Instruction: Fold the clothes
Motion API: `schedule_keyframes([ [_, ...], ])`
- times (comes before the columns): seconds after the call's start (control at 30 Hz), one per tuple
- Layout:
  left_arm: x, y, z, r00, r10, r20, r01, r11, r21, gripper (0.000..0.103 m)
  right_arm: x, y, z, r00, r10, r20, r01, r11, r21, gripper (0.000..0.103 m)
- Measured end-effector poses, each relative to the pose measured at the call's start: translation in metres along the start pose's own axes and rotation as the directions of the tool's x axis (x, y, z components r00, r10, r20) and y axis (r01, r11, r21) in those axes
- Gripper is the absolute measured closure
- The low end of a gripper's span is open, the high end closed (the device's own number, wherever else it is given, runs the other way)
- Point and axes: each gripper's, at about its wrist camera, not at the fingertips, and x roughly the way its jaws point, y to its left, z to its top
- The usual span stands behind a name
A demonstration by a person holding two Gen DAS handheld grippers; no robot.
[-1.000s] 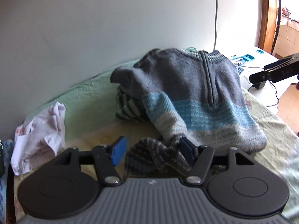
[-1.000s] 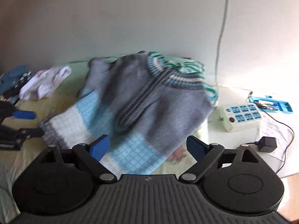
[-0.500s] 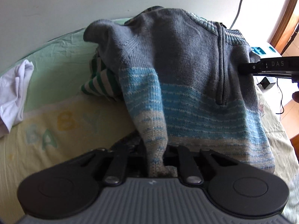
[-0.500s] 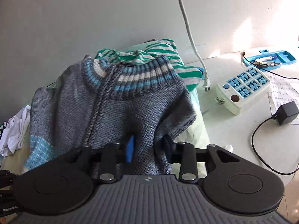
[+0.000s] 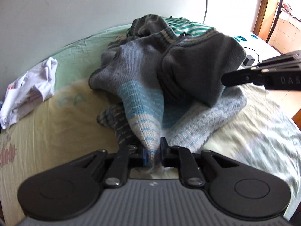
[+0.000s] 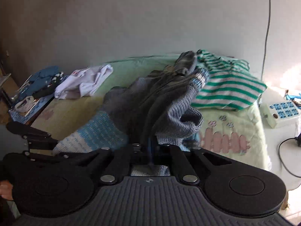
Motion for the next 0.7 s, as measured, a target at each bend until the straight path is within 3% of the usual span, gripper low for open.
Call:
schedule_keyframes([
  [0.1, -0.017, 0.015, -0.023, 0.999, 0.031, 0.027, -0.031, 0.999, 0.023, 0.084, 0.004, 0.034, -0.023, 0.997, -0.068, -0.035, 0.065, 0.994, -0.090, 0.102],
  [0.17, -0.030, 0.027, -0.035, 0.997, 0.041, 0.064, -0.043, 0.999, 0.028, 0.072, 0.003, 0.044, -0.028, 0.991, -0.129, -0.026, 0.126, 0.987, -0.102, 0.096],
  [0.23, -0.037, 0.037, -0.040, 0.994, 0.052, 0.094, -0.056, 0.998, 0.036, 0.057, 0.003, 0.034, -0.024, 0.980, -0.200, -0.011, 0.200, 0.979, -0.039, 0.060],
  [0.27, -0.040, 0.041, -0.041, 0.992, 0.067, 0.112, -0.072, 0.997, 0.042, 0.050, 0.003, 0.028, -0.021, 0.970, -0.245, 0.002, 0.245, 0.970, 0.005, 0.050],
  [0.3, -0.043, 0.043, -0.042, 0.989, 0.083, 0.119, -0.089, 0.995, 0.047, 0.049, 0.002, 0.021, -0.018, 0.960, -0.281, 0.018, 0.280, 0.959, 0.043, 0.032],
  [0.33, -0.046, 0.045, -0.043, 0.987, 0.099, 0.125, -0.107, 0.993, 0.053, 0.047, 0.002, 0.013, -0.015, 0.948, -0.315, 0.035, 0.312, 0.947, 0.080, 0.020],
  [0.37, -0.047, 0.045, -0.043, 0.987, 0.104, 0.123, -0.111, 0.993, 0.048, 0.045, 0.005, 0.004, -0.013, 0.940, -0.338, 0.041, 0.332, 0.936, 0.116, 0.017],
  [0.43, -0.049, 0.048, -0.042, 0.988, 0.104, 0.112, -0.106, 0.994, 0.011, 0.043, 0.016, -0.015, -0.008, 0.932, -0.362, 0.027, 0.353, 0.921, 0.168, 0.014],
  [0.57, -0.058, 0.043, -0.052, 0.983, 0.150, 0.108, -0.147, 0.989, -0.028, 0.043, 0.049, -0.054, -0.004, 0.942, -0.330, -0.051, 0.332, 0.906, 0.262, 0.019],
  [0.6, -0.060, 0.042, -0.056, 0.981, 0.165, 0.104, -0.162, 0.986, -0.039, 0.043, 0.057, -0.064, -0.003, 0.945, -0.319, -0.069, 0.325, 0.901, 0.289, 0.028],
  [0.63, -0.062, 0.042, -0.059, 0.980, 0.173, 0.099, -0.169, 0.984, -0.051, 0.042, 0.058, -0.068, -0.003, 0.953, -0.295, -0.069, 0.301, 0.897, 0.323, 0.050],
  [0.7, -0.065, 0.042, -0.065, 0.980, 0.179, 0.092, -0.172, 0.982, -0.075, 0.042, 0.054, -0.067, -0.001, 0.966, -0.255, -0.047, 0.254, 0.898, 0.359, 0.068],
])
